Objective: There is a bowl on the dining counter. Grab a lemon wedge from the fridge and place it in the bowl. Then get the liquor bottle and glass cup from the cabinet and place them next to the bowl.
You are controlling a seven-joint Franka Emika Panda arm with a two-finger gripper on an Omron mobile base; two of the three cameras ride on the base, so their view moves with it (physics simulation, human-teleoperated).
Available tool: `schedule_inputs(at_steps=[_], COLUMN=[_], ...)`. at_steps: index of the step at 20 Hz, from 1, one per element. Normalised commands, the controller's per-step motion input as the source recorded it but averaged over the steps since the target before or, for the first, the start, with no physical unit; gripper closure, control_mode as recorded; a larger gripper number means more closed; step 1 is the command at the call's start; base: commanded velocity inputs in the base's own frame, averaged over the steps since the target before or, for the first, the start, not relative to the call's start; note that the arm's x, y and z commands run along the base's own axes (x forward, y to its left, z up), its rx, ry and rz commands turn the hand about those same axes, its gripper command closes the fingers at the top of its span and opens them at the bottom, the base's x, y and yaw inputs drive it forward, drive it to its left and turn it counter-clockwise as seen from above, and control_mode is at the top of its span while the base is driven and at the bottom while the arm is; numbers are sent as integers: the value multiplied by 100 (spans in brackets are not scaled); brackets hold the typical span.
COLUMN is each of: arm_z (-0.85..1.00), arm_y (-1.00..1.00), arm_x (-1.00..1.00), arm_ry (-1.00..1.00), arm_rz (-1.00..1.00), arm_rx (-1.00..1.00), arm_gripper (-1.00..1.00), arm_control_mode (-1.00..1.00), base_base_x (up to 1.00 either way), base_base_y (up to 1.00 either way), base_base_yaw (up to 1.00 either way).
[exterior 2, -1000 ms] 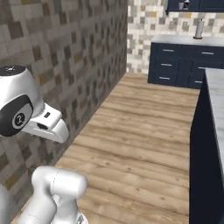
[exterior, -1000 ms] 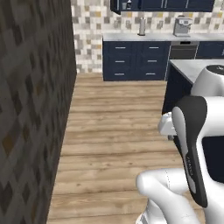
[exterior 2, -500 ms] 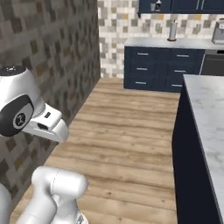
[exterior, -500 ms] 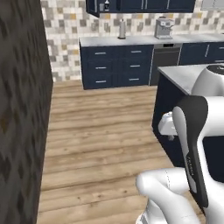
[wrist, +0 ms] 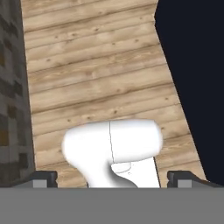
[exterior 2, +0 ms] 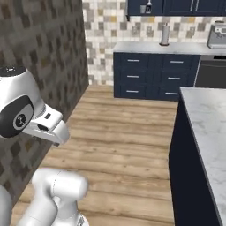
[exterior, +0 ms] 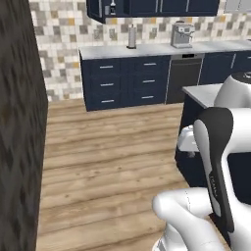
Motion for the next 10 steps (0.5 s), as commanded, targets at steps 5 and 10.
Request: schedule_inputs(at_steps=[5, 10], arm_z=[0, 0], arm_y=[0, 0], arm_x=[0, 0], arm_ry=[0, 0], arm_rz=[0, 0], arm_rx=[0, 0], arm_gripper=[-100, -100], arm_control_mode=[100, 100], base_base_x=[100, 100], base_base_y=[0, 0], base_base_yaw=[-12, -12])
